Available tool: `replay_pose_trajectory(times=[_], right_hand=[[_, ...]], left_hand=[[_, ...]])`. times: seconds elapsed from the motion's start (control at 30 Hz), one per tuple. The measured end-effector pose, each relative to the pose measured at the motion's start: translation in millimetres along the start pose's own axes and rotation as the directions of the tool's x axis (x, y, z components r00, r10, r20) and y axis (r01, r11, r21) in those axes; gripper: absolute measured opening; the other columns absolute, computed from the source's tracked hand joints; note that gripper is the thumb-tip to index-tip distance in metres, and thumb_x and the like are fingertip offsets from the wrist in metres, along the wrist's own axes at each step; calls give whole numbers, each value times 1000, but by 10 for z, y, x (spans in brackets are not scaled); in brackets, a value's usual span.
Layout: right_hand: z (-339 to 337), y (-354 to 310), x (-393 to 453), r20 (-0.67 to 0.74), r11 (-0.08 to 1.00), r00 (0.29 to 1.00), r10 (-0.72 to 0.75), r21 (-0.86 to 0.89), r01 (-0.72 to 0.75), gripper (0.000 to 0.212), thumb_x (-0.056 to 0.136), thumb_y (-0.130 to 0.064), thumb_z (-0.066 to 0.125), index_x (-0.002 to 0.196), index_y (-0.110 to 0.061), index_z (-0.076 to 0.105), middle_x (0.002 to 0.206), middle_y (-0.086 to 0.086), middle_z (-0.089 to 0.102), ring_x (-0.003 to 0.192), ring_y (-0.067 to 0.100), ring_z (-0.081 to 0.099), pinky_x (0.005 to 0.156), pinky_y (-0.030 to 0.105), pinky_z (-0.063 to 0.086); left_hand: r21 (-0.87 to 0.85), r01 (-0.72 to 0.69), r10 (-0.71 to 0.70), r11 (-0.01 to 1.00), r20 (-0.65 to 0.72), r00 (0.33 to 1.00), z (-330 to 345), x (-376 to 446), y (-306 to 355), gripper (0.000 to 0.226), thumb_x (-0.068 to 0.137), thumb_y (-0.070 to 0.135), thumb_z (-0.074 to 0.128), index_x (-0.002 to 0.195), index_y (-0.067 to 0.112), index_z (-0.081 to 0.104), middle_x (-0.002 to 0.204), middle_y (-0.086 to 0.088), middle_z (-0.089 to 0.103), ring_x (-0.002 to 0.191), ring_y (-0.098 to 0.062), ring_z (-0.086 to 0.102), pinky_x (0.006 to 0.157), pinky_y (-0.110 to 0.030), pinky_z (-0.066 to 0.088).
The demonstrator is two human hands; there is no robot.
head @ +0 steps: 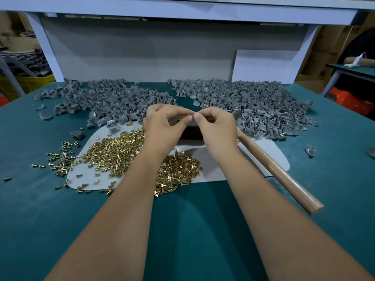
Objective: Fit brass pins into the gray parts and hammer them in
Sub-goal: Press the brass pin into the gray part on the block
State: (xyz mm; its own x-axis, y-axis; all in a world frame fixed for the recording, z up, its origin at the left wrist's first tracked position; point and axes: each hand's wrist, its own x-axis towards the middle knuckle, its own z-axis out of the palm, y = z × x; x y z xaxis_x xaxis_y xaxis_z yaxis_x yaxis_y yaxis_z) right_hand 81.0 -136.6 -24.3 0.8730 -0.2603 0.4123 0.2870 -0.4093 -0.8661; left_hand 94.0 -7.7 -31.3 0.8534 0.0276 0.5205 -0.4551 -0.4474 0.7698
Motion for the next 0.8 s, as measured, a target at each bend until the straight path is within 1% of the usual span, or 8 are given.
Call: replay_pose_trajectory(times=[0.17, 0.23, 0.33, 0.53, 0.6, 0.67, 0.73, 0.8], right_hand=[[-20, 44, 25, -31, 1000, 999, 20, 1, -20, 16, 87, -22, 64, 72, -28, 63, 69, -15, 61, 65, -10, 54, 54, 6, 37], [-27, 64, 30, -50, 999, 999, 21, -37, -22, 17, 87, -21, 63, 73, -29, 62, 70, -16, 60, 66, -12, 53, 54, 9, 36], [-33, 89, 40, -71, 998, 997, 33, -48, -37, 18, 87, -20, 62, 72, -29, 61, 70, -17, 60, 68, -10, 54, 58, 15, 40], [-7, 68, 0, -15, 993, 999, -48, -108, 46, 19, 86, -15, 60, 76, -31, 57, 72, -14, 59, 70, 3, 56, 65, 28, 50], [-1, 64, -4, 2, 989, 998, -66, -130, 66, 15, 87, -15, 59, 80, -28, 58, 76, -12, 60, 76, 8, 58, 70, 33, 52], [-5, 70, 0, 1, 987, 997, -72, -146, 71, 12, 88, -15, 59, 83, -26, 59, 79, -10, 61, 80, 10, 58, 73, 35, 52], [-15, 80, 10, -14, 987, 998, -67, -146, 64, 14, 88, -14, 58, 82, -27, 59, 79, -12, 60, 78, 7, 57, 71, 32, 51], [-24, 88, 18, -37, 991, 998, -44, -125, 39, 17, 88, -14, 58, 80, -28, 58, 77, -13, 59, 75, 4, 56, 68, 28, 49]], left_hand=[[72, -19, 22, 997, -38, 999, 88, -10, -12, 24, 89, 25, 69, 104, 43, 69, 93, 31, 56, 122, -11, 35, 109, -41, 28], [157, 59, -41, 986, -112, 993, 81, -3, -26, 33, 86, 18, 63, 109, 42, 67, 91, 31, 56, 117, -9, 33, 92, -28, 16], [196, 180, -154, 964, -144, 978, 29, 24, -74, 36, 80, 18, 59, 109, 40, 64, 89, 26, 55, 109, -5, 28, 87, -29, 13], [177, 120, -114, 977, -44, 992, 47, 9, -48, 26, 87, 18, 62, 102, 39, 63, 82, 18, 65, 111, -9, 38, 92, -31, 22], [87, 79, -82, 993, 29, 996, 39, 2, -30, 29, 88, 12, 61, 104, 36, 66, 85, 17, 69, 117, -13, 49, 105, -39, 33], [-77, 99, -93, 992, 78, 993, 29, -9, 4, 32, 88, 6, 58, 105, 32, 67, 87, 13, 72, 110, -15, 60, 100, -40, 46], [-148, 140, -135, 979, 40, 990, 28, -11, 24, 32, 88, 6, 57, 103, 33, 67, 89, 10, 72, 101, -10, 64, 91, -33, 50], [-78, 163, -167, 984, -45, 985, 26, 16, -2, 34, 90, 4, 55, 103, 35, 64, 92, 14, 69, 105, -10, 59, 96, -38, 48]])
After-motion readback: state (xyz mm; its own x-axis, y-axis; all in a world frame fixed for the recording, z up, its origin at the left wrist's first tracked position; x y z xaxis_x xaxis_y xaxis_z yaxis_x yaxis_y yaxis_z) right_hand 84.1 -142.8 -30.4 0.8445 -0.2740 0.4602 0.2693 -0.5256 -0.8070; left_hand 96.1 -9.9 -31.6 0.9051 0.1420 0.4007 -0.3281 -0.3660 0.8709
